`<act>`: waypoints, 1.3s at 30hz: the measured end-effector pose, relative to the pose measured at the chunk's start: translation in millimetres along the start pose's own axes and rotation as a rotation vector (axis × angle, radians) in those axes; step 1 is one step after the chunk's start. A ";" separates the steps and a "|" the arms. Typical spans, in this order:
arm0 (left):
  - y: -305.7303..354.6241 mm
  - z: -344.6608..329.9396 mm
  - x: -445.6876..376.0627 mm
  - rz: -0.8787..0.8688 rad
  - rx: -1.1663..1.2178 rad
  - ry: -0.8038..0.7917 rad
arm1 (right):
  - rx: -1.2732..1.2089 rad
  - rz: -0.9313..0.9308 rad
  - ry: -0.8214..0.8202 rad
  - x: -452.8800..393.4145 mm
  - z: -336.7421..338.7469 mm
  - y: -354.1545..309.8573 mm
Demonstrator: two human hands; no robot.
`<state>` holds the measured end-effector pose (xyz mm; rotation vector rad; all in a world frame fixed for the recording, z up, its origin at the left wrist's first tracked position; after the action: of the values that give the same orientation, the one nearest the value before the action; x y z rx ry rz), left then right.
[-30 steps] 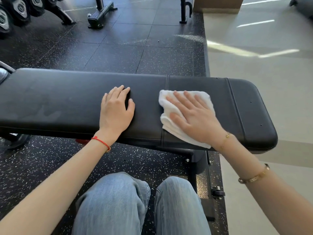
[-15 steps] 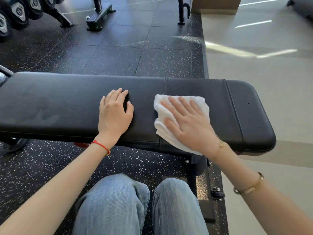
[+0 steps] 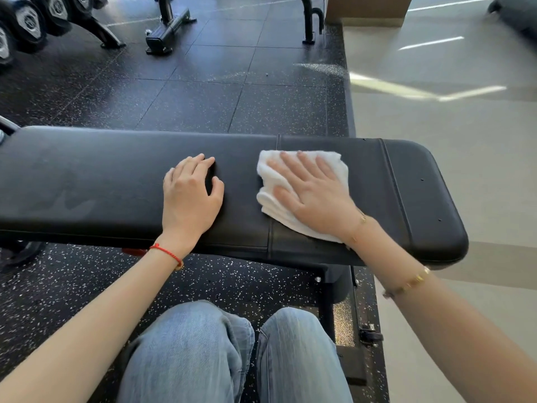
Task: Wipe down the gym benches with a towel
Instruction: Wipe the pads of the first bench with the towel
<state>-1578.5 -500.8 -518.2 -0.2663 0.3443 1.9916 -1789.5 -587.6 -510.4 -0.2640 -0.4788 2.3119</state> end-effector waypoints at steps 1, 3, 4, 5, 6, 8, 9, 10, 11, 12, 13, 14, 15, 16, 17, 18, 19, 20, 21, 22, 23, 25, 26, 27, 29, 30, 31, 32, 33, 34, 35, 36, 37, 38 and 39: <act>-0.1 -0.4 0.5 -0.002 -0.001 -0.004 | 0.001 -0.006 0.014 9.6 3.4 7.2; 0.6 -1.8 0.9 -0.006 -0.010 -0.011 | -0.007 -0.079 0.026 13.2 13.3 29.9; 1.0 -2.3 0.9 -0.006 -0.015 -0.011 | -0.010 -0.136 0.030 7.4 17.8 43.0; 1.4 -2.5 0.5 0.000 -0.018 -0.010 | -0.015 -0.200 0.035 -3.3 22.9 55.3; 1.9 -2.5 -0.2 0.007 -0.020 -0.007 | -0.027 -0.264 0.042 -17.8 28.3 64.6; 2.4 -2.3 -1.0 0.012 -0.025 -0.002 | -0.038 -0.350 0.034 -49.7 32.4 69.8; 2.2 -2.0 -1.0 0.013 -0.026 0.000 | -0.024 -0.351 0.016 -63.3 29.9 63.7; 2.0 -1.6 -1.3 0.012 -0.024 0.004 | -0.006 -0.324 -0.002 -73.2 24.6 52.4; 1.9 -1.1 -1.6 0.012 -0.019 0.009 | 0.008 -0.278 -0.015 -78.2 17.6 38.5; 1.9 -0.9 -1.5 0.011 -0.015 0.014 | 0.012 -0.219 -0.023 -76.9 9.7 23.5; 1.5 -0.9 -1.3 0.010 -0.013 0.018 | 0.013 -0.157 -0.032 -69.4 1.9 9.8; 0.9 -1.0 -1.1 0.008 -0.012 0.020 | 0.012 -0.096 -0.039 -56.7 -4.0 -1.5; 0.2 -1.1 -1.0 0.005 -0.010 0.020 | 0.004 -0.037 -0.043 -40.3 -8.0 -9.4; -0.2 -1.2 -1.0 0.002 -0.008 0.019 | 0.000 0.016 -0.042 -22.8 -10.5 -12.7; -0.6 -1.3 -0.8 0.002 -0.006 0.018 | -0.008 0.056 -0.045 -6.3 -10.7 -12.3; -0.8 -1.6 -0.7 0.002 -0.006 0.018 | -0.018 0.077 -0.051 5.5 -8.3 -8.2; -0.6 -1.9 -0.4 0.002 -0.006 0.019 | -0.029 0.075 -0.055 10.8 -4.1 -0.7; -0.4 -2.2 -0.1 0.000 -0.005 0.017 | -0.032 0.052 -0.049 9.4 0.1 8.5; 0.0 -2.4 0.2 -0.001 -0.005 0.016 | -0.030 0.004 -0.037 2.6 4.0 17.5; 0.3 -2.6 0.2 -0.001 -0.005 0.014 | -0.028 -0.059 -0.025 -8.8 8.0 24.6; 0.7 -2.7 0.1 -0.001 -0.008 0.013 | -0.031 -0.126 -0.020 -21.9 11.3 29.3; 1.0 -3.0 -0.4 0.001 -0.011 0.014 | -0.025 -0.205 -0.029 -42.3 13.0 28.2; 1.1 -3.0 -0.4 0.003 -0.008 0.013 | -0.017 -0.211 -0.036 -45.9 11.1 23.7; 1.3 -2.9 -0.2 0.005 -0.005 0.013 | -0.015 -0.197 -0.042 -44.6 8.2 18.0; 1.2 -2.3 0.1 0.006 0.002 0.016 | -0.008 -0.123 -0.058 -27.0 0.9 3.7; 0.8 -2.0 0.4 0.005 0.007 0.017 | 0.008 -0.071 -0.073 -11.5 -2.5 -4.1; 0.5 -1.8 0.6 0.002 0.011 0.017 | 0.028 -0.015 -0.089 6.2 -5.2 -11.5; 0.2 -1.8 0.5 0.000 0.014 0.016 | 0.053 0.043 -0.098 23.9 -6.8 -17.2; 0.0 -1.7 0.8 0.001 0.016 0.012 | 0.081 0.096 -0.099 41.5 -7.2 -20.3; 0.0 -1.8 1.3 0.003 0.016 0.005 | 0.119 0.143 -0.097 57.9 -7.4 -20.7; 0.2 -1.9 1.5 0.003 0.015 -0.003 | 0.166 0.178 -0.094 72.3 -7.5 -18.6; 0.7 -2.0 1.5 0.003 0.010 -0.012 | 0.214 0.205 -0.089 82.4 -7.2 -15.1; 1.1 -2.1 1.7 0.004 0.002 -0.019 | 0.256 0.224 -0.088 88.1 -6.9 -12.0; 1.4 -2.2 1.7 0.005 -0.007 -0.023 | 0.287 0.231 -0.092 88.9 -7.2 -10.9; 1.6 -2.1 1.4 0.004 -0.014 -0.025 | 0.308 0.228 -0.096 85.7 -8.7 -12.9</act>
<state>-1580.4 -501.0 -520.5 -0.2498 0.3160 2.0001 -1838.4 -515.9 -517.0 -0.0593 -0.1386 2.5885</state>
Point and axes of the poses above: each hand's wrist, its own x-axis away from the middle knuckle, its own z-axis out of the back of the hand, y = z × x, the point moved 2 cm from there along -x, towards the middle knuckle, and after that the axes turned 14 degrees about -x, right-handed, at the moved point
